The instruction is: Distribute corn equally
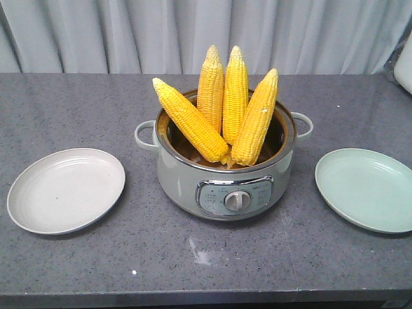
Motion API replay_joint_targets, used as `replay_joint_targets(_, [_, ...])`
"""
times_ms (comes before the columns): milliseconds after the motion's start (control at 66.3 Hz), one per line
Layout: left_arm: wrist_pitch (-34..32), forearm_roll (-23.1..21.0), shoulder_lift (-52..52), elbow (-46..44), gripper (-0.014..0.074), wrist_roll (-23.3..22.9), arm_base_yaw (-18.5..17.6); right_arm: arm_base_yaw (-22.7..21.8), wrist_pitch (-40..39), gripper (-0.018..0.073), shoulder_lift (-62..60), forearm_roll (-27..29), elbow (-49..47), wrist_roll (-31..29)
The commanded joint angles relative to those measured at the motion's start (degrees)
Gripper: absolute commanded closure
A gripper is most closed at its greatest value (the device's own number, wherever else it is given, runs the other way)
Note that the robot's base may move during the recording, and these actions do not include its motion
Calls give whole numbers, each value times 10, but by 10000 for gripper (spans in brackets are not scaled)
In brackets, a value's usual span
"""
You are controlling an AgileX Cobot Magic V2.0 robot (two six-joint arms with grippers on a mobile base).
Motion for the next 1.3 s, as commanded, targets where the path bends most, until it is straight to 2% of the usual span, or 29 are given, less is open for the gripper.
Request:
replay_joint_targets(0, [-39,-5,10,-71,603,-3,0,-3,16,565,31,-5,-79,-5])
replay_joint_targets(256, [98,-5,155,-254,603,-3,0,-3,152,565,171,-14,-269,-5])
replay_joint_targets(482, [217,-5,283,-368,603,-3,0,-3,245,565,283,-13,-353,-5])
replay_joint_targets(708, [244,-5,329,-384,603,-3,0,-3,271,565,335,0,-357,-2])
replay_joint_targets(1025, [273,-5,334,-384,589,-3,0,-3,272,565,337,0,-357,-4])
replay_joint_targets(1146, [274,-5,342,-384,512,-3,0,-3,273,562,337,0,-357,-23])
replay_joint_targets(1221, [268,-5,348,-384,414,-3,0,-3,274,549,337,0,-357,-23])
replay_joint_targets(1281, [267,-5,352,-384,302,-3,0,-3,276,518,337,0,-357,-23])
